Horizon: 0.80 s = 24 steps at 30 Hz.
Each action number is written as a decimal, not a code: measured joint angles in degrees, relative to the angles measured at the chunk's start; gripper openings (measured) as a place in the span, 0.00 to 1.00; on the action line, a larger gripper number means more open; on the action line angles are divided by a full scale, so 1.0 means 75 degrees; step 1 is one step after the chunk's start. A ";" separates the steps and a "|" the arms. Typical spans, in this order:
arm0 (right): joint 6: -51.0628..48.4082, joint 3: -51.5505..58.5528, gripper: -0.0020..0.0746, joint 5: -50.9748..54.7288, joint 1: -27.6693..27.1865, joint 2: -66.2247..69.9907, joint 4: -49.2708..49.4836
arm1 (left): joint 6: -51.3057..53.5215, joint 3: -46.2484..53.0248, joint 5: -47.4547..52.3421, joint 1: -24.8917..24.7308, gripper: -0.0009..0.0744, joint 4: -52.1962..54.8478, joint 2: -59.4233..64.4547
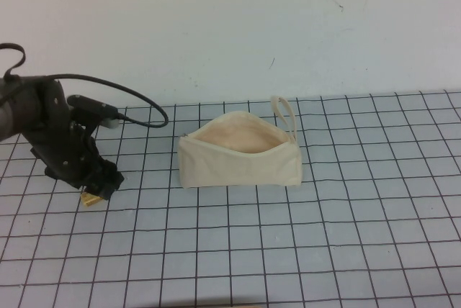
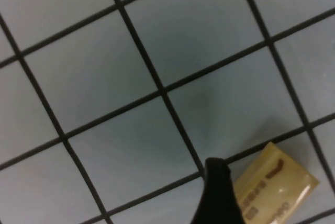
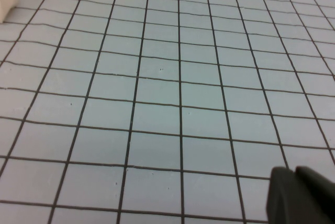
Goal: Put eraser into pencil case
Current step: Pick up the eraser from the table
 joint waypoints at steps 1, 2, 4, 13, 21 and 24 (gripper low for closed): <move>0.0000 0.0000 0.02 0.0000 0.0000 0.0000 0.0000 | 0.0000 0.0000 0.0000 0.0000 0.60 0.0056 0.0070; 0.0000 0.0000 0.02 0.0000 0.0000 0.0000 0.0000 | 0.0000 0.0000 -0.0017 0.0000 0.60 0.0099 0.0116; 0.0000 0.0000 0.02 0.0000 0.0000 0.0000 0.0000 | 0.0000 0.0000 -0.0029 0.0000 0.60 0.0185 0.0190; 0.0000 0.0000 0.02 0.0000 0.0000 0.0000 0.0000 | 0.0000 0.0000 -0.0046 0.0000 0.49 0.0217 0.0257; 0.0000 0.0000 0.02 0.0000 0.0000 0.0000 0.0000 | 0.0000 -0.0004 -0.0046 0.0000 0.25 0.0231 0.0257; 0.0000 0.0000 0.02 0.0000 0.0000 0.0000 0.0000 | 0.0000 -0.0017 -0.0001 0.0000 0.25 0.0217 0.0257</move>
